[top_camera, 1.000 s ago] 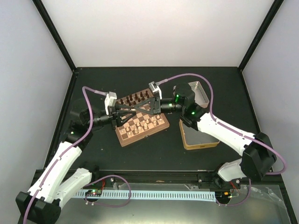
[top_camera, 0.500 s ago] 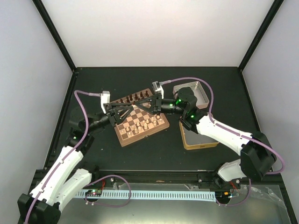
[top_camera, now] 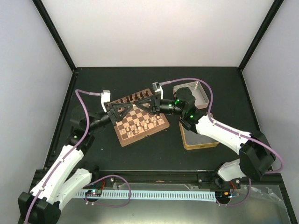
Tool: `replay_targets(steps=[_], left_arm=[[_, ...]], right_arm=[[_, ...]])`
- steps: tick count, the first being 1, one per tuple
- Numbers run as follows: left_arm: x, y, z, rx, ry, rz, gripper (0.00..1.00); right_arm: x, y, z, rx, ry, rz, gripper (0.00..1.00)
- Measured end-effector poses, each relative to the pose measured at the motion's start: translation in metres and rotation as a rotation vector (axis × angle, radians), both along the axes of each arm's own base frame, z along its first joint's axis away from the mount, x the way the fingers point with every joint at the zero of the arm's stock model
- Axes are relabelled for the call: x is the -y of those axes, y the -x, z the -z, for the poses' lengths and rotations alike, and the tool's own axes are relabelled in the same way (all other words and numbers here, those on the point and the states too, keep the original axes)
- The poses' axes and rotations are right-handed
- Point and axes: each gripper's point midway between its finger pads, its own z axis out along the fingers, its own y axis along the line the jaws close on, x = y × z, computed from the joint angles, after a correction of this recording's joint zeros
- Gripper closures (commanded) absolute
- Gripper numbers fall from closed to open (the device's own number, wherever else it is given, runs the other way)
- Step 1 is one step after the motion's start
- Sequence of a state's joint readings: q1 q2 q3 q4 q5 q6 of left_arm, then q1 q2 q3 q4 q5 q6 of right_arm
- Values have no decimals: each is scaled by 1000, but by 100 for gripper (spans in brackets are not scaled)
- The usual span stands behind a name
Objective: Set up the chess pieces on the board
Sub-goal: Place the chess piece on the chessboard.
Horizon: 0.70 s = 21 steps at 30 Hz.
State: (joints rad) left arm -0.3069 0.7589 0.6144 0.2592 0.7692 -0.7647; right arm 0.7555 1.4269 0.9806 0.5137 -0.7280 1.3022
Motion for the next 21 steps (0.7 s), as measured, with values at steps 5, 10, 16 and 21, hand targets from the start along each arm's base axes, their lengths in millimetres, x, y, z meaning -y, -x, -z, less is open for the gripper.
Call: replay_targets(steps=[5,10,16,21], left_arm=[[-5,-9,19,-47,-83,-60,93],[-18,-16,33,-85,-219,-158,93],[-40,-22,52,-154,-432,-266,92],[-61,-27,83,-260,-619,-336,91]], right_arm=[[3,-8,23,-6,97,56,33],[24,-25,44,3,234,195,29],[55,-37,56,48,371,347,29],[67,-43,69,64,458,406,29]])
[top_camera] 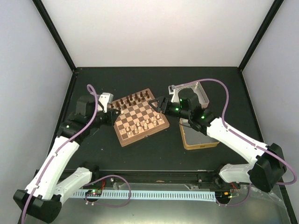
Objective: Set up the chess pieces on the board
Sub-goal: Place the chess piece on the chessboard.
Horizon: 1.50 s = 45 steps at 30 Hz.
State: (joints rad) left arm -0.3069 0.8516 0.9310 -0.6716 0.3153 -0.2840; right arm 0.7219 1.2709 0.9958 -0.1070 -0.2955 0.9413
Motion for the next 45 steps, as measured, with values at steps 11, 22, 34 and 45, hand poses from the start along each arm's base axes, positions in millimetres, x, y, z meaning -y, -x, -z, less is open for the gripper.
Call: replay_targets(steps=[11,22,34,45], left_arm=[[-29,11,69,-309,-260,-49,92],[-29,20,96,-452,-303,-29,92],[-7,28,112,-515,-327,28,93],[60,11,91,-457,-387,174,93]], right_arm=[[12,-5,16,-1,96,52,29],[17,-6,26,-20,134,70,29],[17,-9,32,-30,155,78,29],[54,-17,38,-17,260,246,29]])
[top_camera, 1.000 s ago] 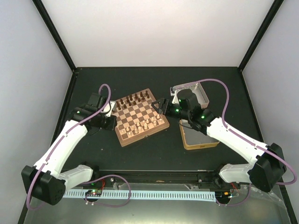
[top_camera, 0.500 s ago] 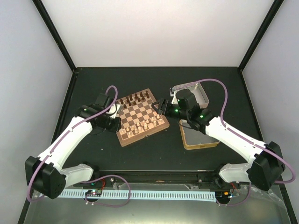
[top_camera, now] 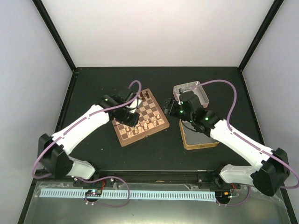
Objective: Set up the chess pieces on the board
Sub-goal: Place the chess piece on the chessboard.
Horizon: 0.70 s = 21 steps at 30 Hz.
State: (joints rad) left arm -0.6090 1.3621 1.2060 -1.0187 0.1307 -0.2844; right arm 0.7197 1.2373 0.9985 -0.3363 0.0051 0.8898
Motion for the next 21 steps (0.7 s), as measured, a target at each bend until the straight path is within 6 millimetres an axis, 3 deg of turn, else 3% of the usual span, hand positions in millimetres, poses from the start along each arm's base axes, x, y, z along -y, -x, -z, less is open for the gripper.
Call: replay_targets(steps=[6,14,21], left_arm=[[41,-14,11,-22,-46,77,93],[92,-34,17,-11,-89,169,93],[94,-40,56,-59,-205,187,93]], right_arm=[[43,3,-11,69,42,157,29],[84,11,1,87,106,290,29],[95,12,8,77,132,324,28]])
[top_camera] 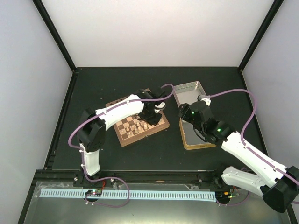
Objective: Set up the chess pieces on the board
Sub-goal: Place the chess piece on the chessboard.
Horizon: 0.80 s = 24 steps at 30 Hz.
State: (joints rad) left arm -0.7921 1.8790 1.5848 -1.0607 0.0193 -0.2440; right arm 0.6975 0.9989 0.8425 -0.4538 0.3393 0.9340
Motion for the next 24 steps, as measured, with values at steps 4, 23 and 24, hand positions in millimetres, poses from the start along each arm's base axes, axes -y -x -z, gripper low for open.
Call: replay_targets(steps=[4,23,24], left_arm=[[-5,-2,14,-13,-48,-1,93],[-5,-13,32,-1,-76,-14,93],[-5,-15,32,2,-73,-17,92]], right_arm=[[1,-1,0,0,0,5,28],[4,-3,3,-11,-5,17,28],[4,-3,4,-13,-4,17,28]])
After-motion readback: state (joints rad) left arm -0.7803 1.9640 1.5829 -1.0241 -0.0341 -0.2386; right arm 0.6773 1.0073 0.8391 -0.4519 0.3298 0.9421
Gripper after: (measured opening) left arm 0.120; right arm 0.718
